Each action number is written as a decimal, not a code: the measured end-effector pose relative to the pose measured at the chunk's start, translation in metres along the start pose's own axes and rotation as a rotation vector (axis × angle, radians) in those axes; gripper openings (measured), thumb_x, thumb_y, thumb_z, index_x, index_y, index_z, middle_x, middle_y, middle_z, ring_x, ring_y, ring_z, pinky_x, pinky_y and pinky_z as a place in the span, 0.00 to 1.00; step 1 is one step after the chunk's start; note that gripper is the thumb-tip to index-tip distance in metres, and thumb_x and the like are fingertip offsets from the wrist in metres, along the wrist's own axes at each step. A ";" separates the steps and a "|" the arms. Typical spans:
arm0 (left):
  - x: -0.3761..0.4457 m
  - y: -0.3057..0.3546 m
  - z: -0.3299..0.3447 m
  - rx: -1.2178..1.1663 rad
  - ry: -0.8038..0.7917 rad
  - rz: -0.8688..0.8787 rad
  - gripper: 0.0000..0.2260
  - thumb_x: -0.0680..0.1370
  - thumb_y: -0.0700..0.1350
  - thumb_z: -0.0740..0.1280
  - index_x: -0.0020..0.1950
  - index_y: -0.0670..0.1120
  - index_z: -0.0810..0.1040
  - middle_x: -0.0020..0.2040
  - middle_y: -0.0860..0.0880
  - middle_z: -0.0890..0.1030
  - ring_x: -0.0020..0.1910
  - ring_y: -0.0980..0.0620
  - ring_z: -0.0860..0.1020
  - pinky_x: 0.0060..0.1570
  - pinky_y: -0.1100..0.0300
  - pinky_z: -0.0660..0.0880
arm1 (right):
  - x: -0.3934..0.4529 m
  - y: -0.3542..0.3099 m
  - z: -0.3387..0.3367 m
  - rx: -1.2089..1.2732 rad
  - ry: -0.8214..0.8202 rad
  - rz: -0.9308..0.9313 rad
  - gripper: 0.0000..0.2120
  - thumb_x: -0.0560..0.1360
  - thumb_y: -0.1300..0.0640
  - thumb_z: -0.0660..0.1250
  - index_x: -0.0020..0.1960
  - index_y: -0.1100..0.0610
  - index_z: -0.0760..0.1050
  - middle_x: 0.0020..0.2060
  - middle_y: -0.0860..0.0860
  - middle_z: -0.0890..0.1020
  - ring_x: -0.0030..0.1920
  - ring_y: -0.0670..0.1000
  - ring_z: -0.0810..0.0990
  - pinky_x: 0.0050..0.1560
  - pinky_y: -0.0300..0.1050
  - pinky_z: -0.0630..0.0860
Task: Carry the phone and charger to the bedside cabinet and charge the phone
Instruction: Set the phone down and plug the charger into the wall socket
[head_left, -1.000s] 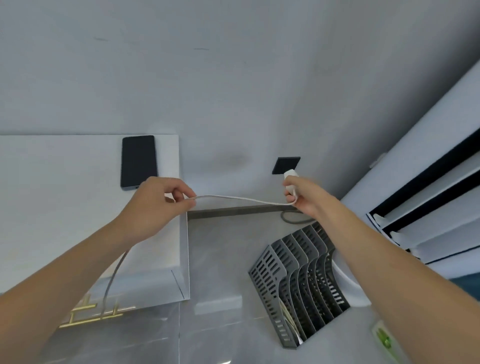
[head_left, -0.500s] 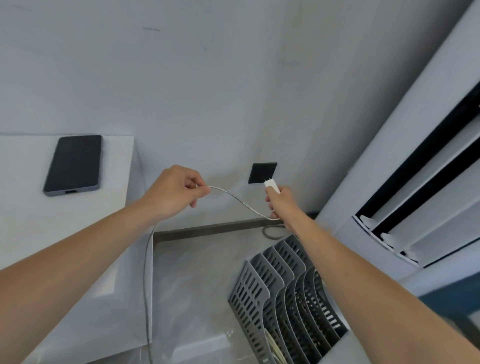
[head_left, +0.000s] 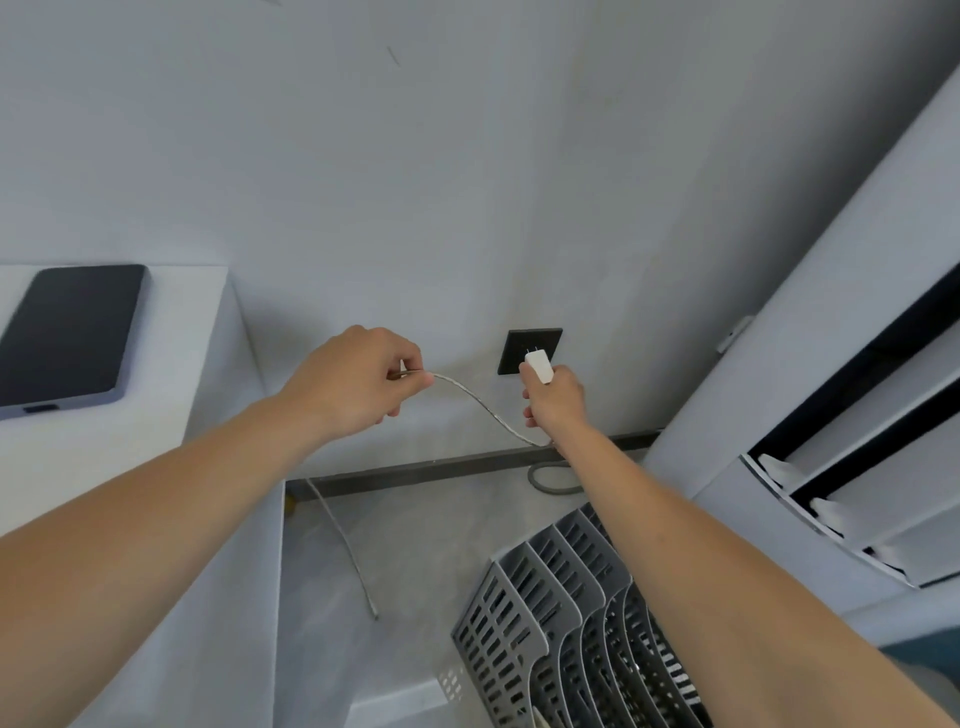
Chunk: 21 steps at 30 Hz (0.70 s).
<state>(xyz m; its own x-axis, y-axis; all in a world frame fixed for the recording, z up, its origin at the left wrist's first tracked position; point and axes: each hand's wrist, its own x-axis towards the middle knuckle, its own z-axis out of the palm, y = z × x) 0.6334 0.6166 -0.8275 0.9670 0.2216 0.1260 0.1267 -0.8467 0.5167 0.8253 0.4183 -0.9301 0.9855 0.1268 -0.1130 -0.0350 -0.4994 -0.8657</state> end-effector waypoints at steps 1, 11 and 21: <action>0.000 -0.001 -0.001 0.029 0.002 0.004 0.13 0.81 0.55 0.68 0.38 0.53 0.80 0.28 0.54 0.84 0.27 0.60 0.80 0.40 0.55 0.80 | 0.004 -0.001 0.003 -0.024 0.006 -0.001 0.20 0.81 0.44 0.66 0.58 0.62 0.74 0.51 0.61 0.83 0.36 0.54 0.81 0.36 0.50 0.83; 0.002 0.000 -0.004 0.060 0.022 0.002 0.14 0.81 0.56 0.68 0.39 0.52 0.80 0.28 0.54 0.84 0.29 0.58 0.80 0.42 0.51 0.82 | 0.018 0.002 0.016 -0.004 -0.005 0.004 0.24 0.81 0.41 0.65 0.61 0.63 0.74 0.55 0.62 0.83 0.54 0.61 0.82 0.52 0.55 0.80; 0.003 -0.003 -0.003 0.008 0.022 -0.008 0.13 0.80 0.56 0.69 0.37 0.53 0.80 0.28 0.53 0.84 0.28 0.60 0.80 0.42 0.51 0.82 | 0.030 -0.008 0.010 0.008 -0.075 0.052 0.25 0.81 0.43 0.65 0.64 0.64 0.73 0.56 0.63 0.82 0.49 0.58 0.80 0.49 0.54 0.78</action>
<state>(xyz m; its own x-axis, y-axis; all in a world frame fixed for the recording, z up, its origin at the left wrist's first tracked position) 0.6355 0.6209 -0.8263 0.9608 0.2390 0.1403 0.1365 -0.8486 0.5111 0.8531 0.4344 -0.9312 0.9672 0.1642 -0.1940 -0.0879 -0.4999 -0.8616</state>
